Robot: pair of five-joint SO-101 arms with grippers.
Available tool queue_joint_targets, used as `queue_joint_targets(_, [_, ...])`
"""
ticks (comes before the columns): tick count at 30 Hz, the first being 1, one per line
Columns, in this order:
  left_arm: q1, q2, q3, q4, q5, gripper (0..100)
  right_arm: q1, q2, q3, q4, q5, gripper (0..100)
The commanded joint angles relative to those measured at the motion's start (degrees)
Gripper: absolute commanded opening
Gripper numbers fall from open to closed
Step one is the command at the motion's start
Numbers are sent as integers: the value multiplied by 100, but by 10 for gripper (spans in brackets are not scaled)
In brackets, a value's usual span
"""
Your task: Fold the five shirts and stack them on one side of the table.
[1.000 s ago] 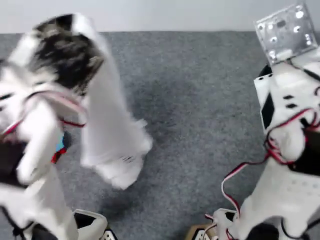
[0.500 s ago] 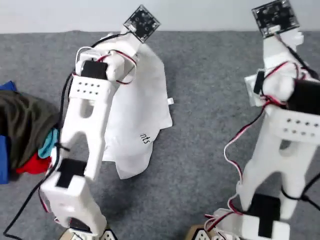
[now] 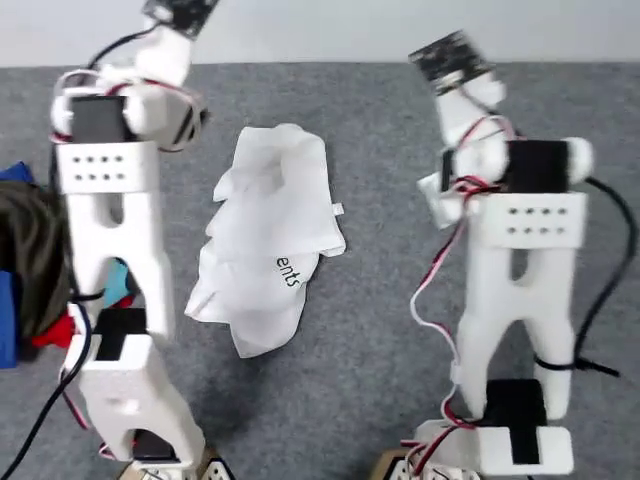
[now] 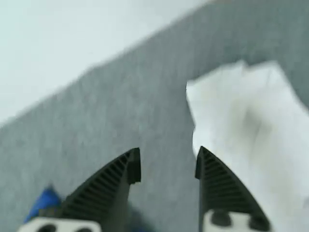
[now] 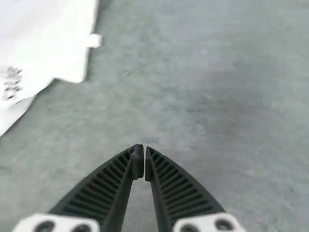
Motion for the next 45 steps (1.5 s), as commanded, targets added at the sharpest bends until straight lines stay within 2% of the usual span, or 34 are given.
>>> queue_joint_targets(1, [-598,-79,-242,571,-158,188,-646,13,457,224,-44,9])
queue_joint_targets(6, [-1925,-62,-189,738,-141,188,-1780,40,1451,189,-378,20])
queue_joint_targets(9, [-2699,-18,-154,738,-141,188,-2466,163,1811,180,-862,84])
queue_joint_targets(12, [-3226,-18,101,730,-149,188,-3011,602,1855,180,-1538,141])
queue_joint_targets(15, [-3560,-26,479,721,-158,188,-3538,1191,1705,101,-1916,148])
queue_joint_targets(22, [-3974,-26,945,695,-167,188,-4664,2607,352,154,-2453,148])
queue_joint_targets(31, [-4123,-44,919,571,-167,188,-5622,3521,-501,163,-2453,147])
queue_joint_targets(40, [-4202,-70,936,589,-167,188,-5499,4215,-536,40,-2426,147])
queue_joint_targets(45, [-4211,-70,936,598,-167,188,-5323,4347,-536,-22,-2066,147])
